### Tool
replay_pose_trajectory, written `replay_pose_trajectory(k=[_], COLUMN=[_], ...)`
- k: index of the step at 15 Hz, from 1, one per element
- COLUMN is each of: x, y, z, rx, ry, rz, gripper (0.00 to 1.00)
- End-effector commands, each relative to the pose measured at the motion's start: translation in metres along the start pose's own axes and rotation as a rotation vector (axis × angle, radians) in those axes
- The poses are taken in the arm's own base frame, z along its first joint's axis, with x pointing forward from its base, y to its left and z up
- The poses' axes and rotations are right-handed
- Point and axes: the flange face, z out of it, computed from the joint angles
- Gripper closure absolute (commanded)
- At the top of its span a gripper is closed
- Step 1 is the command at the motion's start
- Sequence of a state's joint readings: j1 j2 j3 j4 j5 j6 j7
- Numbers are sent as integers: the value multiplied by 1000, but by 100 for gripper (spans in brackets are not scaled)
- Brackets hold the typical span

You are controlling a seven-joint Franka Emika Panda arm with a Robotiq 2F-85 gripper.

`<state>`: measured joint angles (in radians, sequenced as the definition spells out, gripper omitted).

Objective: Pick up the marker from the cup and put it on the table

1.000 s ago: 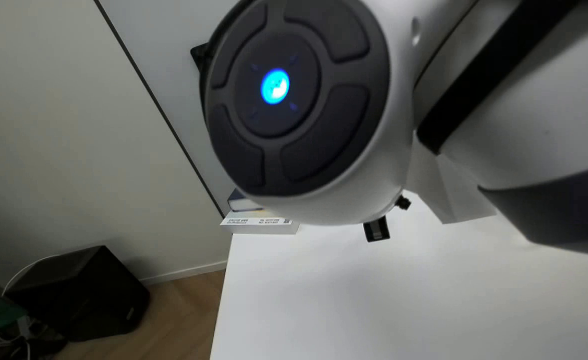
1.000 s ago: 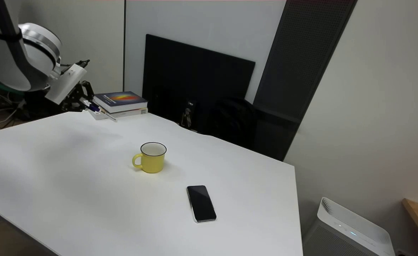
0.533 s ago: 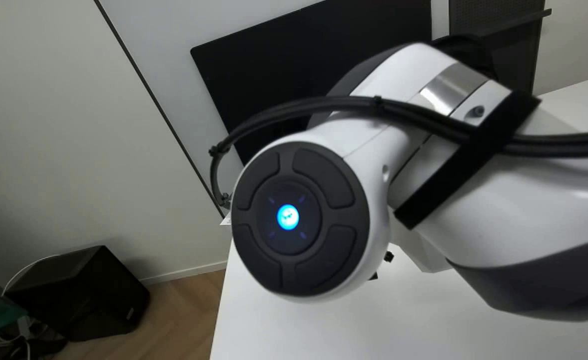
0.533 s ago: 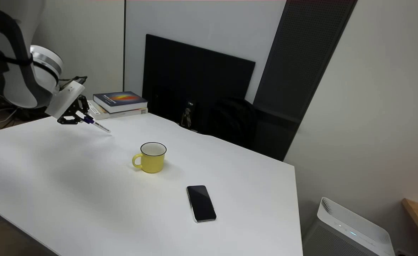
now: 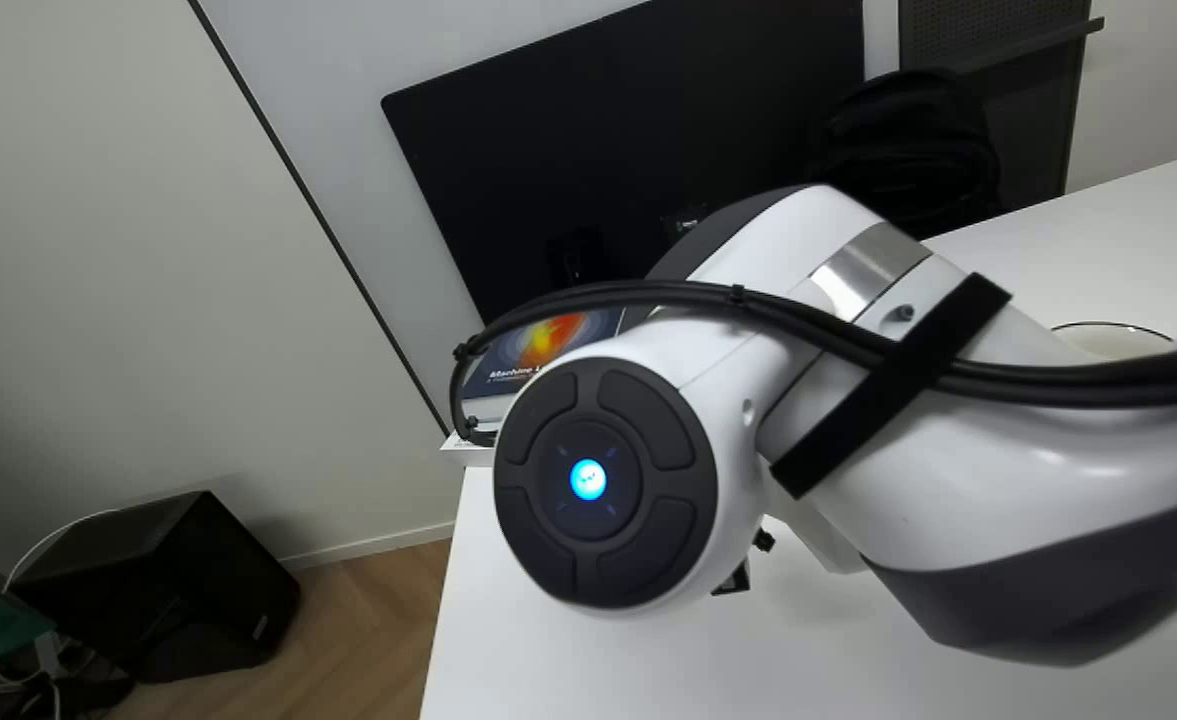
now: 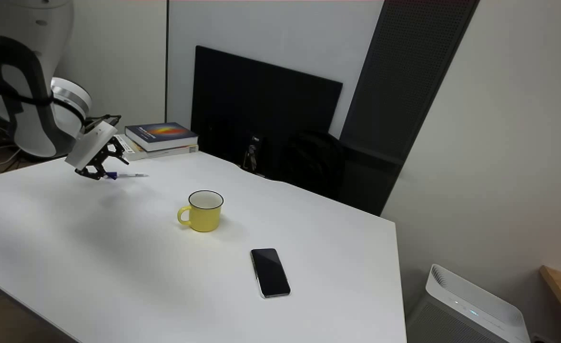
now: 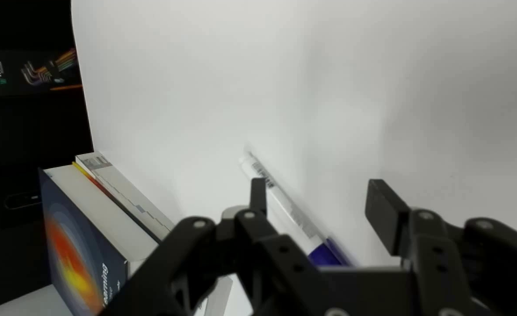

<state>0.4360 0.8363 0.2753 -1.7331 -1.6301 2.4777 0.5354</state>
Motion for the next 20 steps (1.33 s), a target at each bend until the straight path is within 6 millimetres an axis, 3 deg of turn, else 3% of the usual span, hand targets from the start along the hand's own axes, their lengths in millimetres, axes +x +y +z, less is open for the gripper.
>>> replay_pose_trajectory(k=[1,2,12,20], x=[-3,-8,-85,-140], y=[19,26,106,127], z=[0,-2,-12,-12], rx=[8,25,178,333], ry=[-18,-35,-306,-434], rz=[66,99,647,1022], gripper=[8,1,0,0])
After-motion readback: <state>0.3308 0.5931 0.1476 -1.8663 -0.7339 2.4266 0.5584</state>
